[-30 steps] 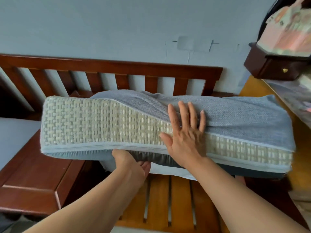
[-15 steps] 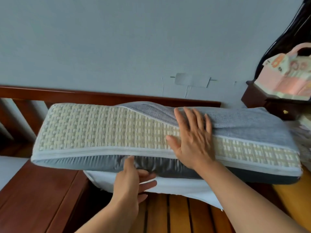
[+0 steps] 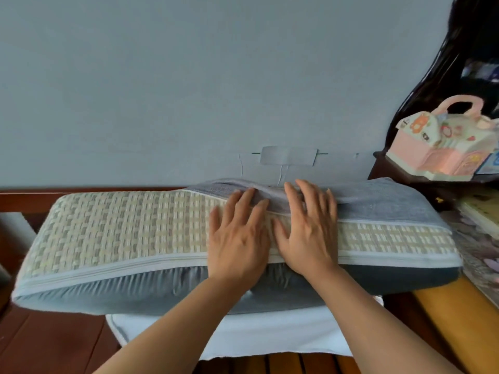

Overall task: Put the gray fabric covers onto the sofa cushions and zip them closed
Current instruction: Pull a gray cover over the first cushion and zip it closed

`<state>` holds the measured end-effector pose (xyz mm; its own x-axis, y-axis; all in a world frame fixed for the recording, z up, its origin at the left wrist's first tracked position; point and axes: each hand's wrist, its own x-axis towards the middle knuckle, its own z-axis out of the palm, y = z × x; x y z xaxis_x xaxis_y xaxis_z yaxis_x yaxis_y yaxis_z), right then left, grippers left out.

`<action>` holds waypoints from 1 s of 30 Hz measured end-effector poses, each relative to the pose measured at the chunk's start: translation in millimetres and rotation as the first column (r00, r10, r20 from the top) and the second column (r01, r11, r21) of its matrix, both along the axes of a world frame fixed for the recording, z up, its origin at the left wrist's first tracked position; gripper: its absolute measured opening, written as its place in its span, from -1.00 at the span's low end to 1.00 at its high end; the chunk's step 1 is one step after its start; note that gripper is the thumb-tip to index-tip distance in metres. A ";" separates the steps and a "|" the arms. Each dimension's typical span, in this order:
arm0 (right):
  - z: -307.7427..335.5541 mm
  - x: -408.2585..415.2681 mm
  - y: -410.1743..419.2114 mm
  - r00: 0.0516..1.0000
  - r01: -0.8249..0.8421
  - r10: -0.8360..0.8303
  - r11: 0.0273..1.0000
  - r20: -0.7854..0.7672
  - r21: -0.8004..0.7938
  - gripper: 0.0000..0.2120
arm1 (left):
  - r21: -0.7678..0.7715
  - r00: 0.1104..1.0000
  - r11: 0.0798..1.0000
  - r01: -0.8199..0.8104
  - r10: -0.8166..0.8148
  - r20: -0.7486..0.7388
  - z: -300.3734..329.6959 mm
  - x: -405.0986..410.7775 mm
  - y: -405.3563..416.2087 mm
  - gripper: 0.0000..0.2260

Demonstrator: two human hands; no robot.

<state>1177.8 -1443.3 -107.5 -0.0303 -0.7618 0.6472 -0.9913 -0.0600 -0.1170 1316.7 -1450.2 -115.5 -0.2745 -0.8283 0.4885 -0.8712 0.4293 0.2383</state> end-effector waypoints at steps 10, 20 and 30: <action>19.5 -61.3 -28.4 0.991 0.094 -0.097 0.995 0.093 0.041 -0.52 | -0.026 0.994 0.998 -0.058 0.060 0.087 22.1 -7.4 -57.7 -0.51; 32.4 -140.2 -54.7 0.902 0.382 -0.406 0.909 0.145 0.167 -0.63 | 0.042 0.994 0.999 -0.029 0.024 0.104 30.0 -94.7 -79.4 -0.48; 27.7 -211.9 -52.1 0.775 0.395 -0.344 0.919 0.531 0.018 -0.80 | -0.093 0.988 0.985 0.148 -0.143 0.057 22.6 -196.8 -67.2 -0.66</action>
<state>966.0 -1495.4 -79.7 -0.6436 -0.5632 0.5183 -0.7341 0.2626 -0.6262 1119.9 -1517.4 -92.9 -0.4145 -0.7272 0.5472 -0.8076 0.5710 0.1472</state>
